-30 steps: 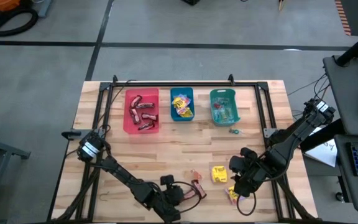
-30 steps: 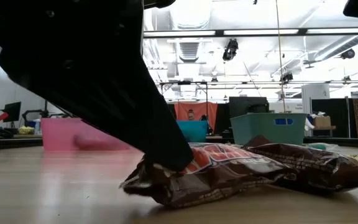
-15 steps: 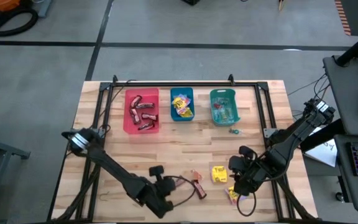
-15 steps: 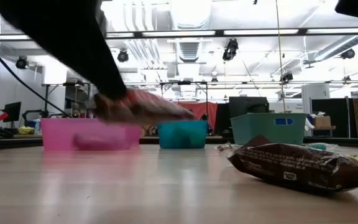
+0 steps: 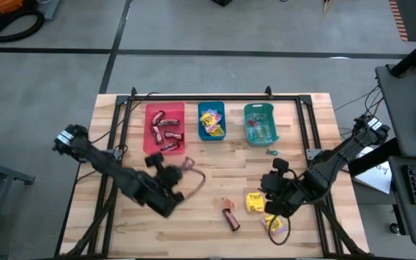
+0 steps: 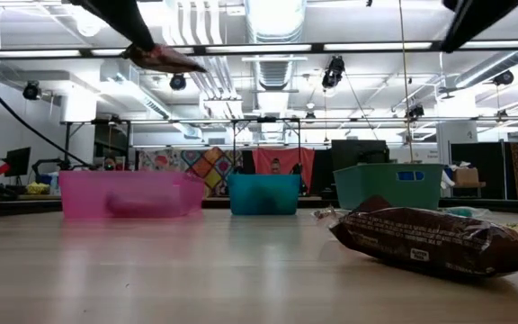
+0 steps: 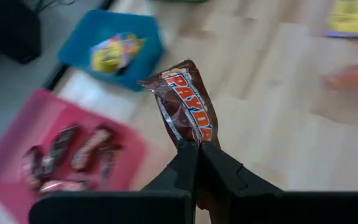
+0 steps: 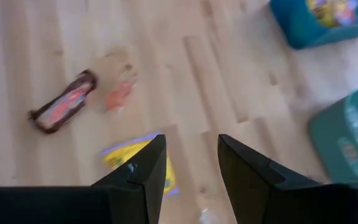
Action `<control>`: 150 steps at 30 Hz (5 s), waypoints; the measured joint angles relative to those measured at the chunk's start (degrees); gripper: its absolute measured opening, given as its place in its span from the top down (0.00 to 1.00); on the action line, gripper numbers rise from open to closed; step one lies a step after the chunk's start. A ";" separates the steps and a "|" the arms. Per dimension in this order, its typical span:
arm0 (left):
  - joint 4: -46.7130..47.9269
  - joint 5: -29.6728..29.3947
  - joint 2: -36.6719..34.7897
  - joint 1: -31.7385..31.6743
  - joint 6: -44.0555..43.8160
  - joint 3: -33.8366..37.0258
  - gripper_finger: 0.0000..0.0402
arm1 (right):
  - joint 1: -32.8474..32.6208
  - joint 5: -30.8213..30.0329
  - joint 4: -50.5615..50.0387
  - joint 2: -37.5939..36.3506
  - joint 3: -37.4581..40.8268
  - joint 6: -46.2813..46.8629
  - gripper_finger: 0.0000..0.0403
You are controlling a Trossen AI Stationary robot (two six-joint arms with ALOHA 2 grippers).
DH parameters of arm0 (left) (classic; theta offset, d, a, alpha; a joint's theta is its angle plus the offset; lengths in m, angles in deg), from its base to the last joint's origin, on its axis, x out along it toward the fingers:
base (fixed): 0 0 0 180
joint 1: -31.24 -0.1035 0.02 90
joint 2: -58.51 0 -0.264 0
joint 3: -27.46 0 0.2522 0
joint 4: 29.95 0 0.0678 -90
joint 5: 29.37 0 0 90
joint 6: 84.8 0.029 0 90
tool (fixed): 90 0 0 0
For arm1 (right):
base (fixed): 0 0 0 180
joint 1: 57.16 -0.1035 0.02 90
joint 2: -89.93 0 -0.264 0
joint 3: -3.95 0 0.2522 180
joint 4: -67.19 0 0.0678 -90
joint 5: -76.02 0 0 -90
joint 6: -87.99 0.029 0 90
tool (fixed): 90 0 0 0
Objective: Sort candy
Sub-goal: Put the chocolate bar into the red bin, then put the yellow candy into the blue bin
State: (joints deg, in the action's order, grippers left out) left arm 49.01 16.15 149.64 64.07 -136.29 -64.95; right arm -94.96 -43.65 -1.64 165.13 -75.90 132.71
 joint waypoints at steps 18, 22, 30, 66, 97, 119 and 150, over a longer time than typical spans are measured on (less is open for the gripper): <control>-15.55 5.40 -28.72 -32.12 7.36 34.42 1.00 | 12.41 -4.90 0.35 -0.07 1.73 -4.75 0.67; -20.64 11.19 -29.90 -37.94 11.79 38.06 1.00 | 13.77 -4.89 0.50 -0.07 2.33 -4.25 0.67; -24.71 13.63 -28.24 -42.89 15.89 40.83 1.00 | 14.88 -4.47 1.29 -0.08 2.91 -4.22 0.67; -34.45 8.74 -28.72 -33.08 29.66 33.33 0.68 | 14.78 28.26 6.58 6.84 4.37 18.58 0.51; -36.12 7.36 -28.17 -25.73 34.48 30.04 0.72 | 4.54 26.47 13.85 24.90 4.22 -1.83 0.57; -36.23 7.42 -25.52 -25.69 34.25 30.07 0.72 | 4.78 26.75 14.23 22.15 4.46 -2.26 0.98; -27.07 4.39 -26.63 -9.93 20.38 30.15 0.72 | 39.74 20.50 13.54 20.53 -14.22 -45.98 0.98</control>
State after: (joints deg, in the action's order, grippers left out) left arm 21.94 20.54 123.01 54.13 -115.91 -34.80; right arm -55.22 -23.15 11.89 185.66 -90.11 86.73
